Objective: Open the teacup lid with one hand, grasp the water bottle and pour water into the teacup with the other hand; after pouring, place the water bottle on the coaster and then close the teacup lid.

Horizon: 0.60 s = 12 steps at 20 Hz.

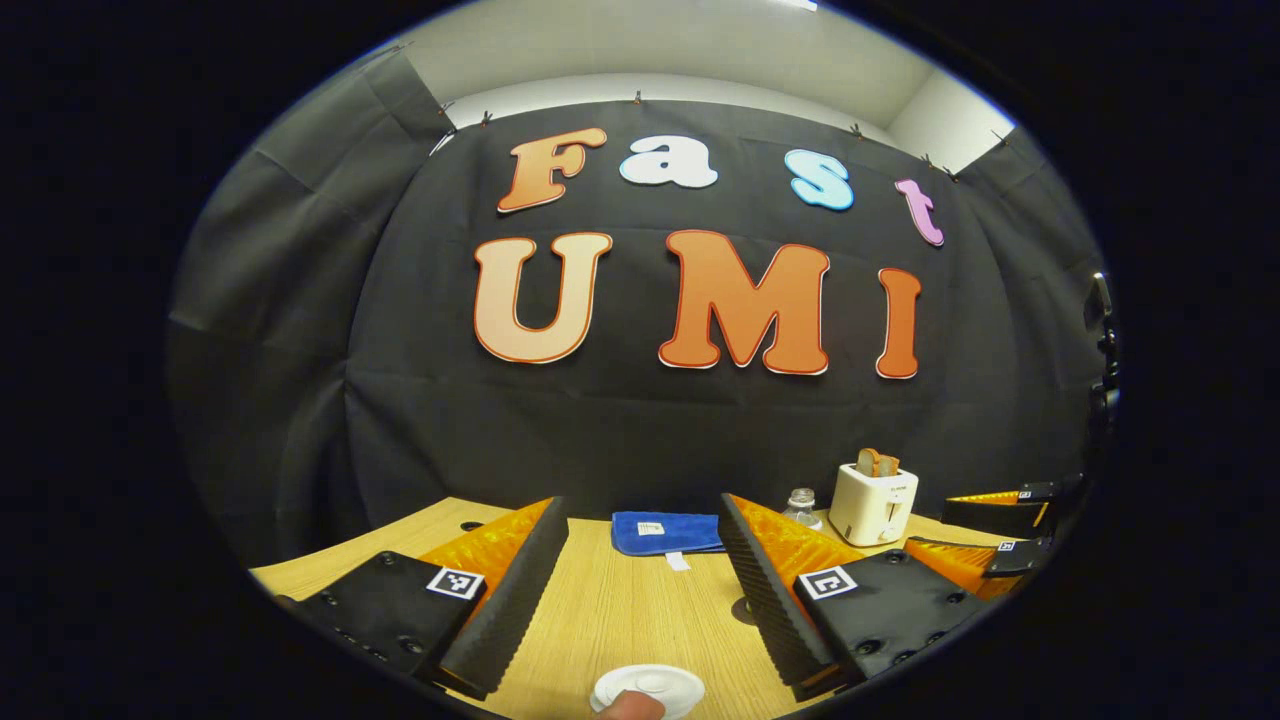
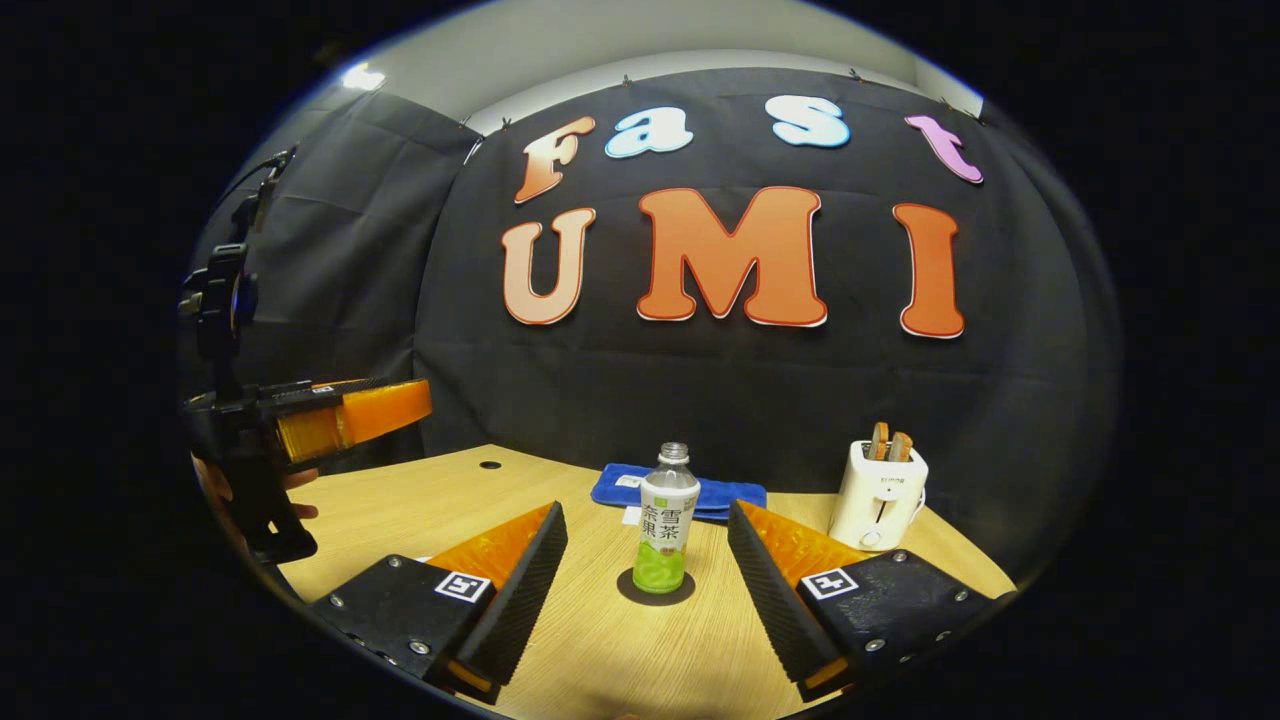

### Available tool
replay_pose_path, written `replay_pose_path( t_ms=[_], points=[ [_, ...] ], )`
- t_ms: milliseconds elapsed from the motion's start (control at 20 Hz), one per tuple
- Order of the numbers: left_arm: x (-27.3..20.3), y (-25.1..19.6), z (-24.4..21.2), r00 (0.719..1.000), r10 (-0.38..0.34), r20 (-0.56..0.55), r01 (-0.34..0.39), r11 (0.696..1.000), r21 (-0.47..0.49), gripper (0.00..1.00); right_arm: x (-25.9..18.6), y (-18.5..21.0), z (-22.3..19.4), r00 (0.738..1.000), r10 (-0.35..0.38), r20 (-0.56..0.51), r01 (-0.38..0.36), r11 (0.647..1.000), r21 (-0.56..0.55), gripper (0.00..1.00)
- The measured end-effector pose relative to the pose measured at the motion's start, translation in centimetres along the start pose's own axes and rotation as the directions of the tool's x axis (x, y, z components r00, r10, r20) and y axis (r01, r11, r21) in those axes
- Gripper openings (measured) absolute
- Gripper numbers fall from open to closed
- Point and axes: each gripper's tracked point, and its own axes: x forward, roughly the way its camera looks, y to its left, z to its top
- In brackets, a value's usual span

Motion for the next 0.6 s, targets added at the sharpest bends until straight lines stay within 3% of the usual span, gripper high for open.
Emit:
replay_pose_path(
  t_ms=[600],
  points=[
    [0.3, 0.5, -1.4, 0.999, 0.043, 0.003, -0.043, 0.998, 0.050, 0.98, 0.6, 0.0, -0.4, 1.000, -0.020, 0.010, 0.020, 1.000, -0.007, 0.97]
  ],
)
